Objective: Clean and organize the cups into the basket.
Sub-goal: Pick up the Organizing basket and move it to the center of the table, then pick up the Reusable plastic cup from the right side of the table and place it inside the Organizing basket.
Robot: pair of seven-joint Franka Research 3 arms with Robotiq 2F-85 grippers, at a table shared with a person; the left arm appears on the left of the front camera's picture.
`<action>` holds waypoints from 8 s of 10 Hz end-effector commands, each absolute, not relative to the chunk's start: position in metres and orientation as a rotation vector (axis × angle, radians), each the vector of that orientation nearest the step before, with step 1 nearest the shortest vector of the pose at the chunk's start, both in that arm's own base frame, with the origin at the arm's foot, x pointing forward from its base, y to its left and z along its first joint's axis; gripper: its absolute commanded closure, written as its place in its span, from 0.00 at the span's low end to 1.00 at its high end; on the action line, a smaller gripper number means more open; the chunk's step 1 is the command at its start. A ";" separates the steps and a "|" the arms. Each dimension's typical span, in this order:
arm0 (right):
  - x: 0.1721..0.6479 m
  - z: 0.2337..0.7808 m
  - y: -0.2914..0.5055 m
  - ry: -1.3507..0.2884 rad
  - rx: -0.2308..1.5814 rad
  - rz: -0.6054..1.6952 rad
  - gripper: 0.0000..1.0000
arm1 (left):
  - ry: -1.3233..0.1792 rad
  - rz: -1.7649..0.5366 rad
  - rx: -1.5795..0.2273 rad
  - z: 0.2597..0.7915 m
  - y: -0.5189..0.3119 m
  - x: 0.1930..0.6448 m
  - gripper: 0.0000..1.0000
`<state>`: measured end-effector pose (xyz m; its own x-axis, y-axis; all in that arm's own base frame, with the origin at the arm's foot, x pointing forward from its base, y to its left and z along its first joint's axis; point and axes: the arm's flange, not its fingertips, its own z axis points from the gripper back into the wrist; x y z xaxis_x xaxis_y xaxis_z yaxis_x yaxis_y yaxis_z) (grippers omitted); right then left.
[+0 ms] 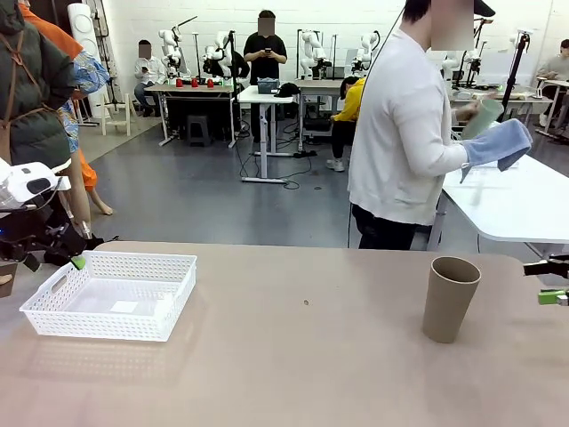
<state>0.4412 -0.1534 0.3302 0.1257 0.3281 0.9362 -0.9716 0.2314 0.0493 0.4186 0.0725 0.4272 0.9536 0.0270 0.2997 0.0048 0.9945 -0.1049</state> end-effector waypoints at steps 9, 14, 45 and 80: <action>0.467 0.283 -0.134 -0.875 0.790 1.146 0.00 | -0.286 -0.007 -0.104 0.419 0.068 0.420 0.00; 0.467 0.283 -0.134 -0.875 0.790 1.146 0.00 | -0.286 -0.007 -0.104 0.419 0.068 0.420 0.00; 0.496 0.252 -0.006 -0.928 1.015 1.359 0.00 | -0.144 0.034 0.031 0.343 0.097 0.473 0.00; 0.414 0.496 -0.039 -1.057 0.865 1.071 0.76 | -0.124 0.065 0.059 0.378 -0.094 0.487 1.00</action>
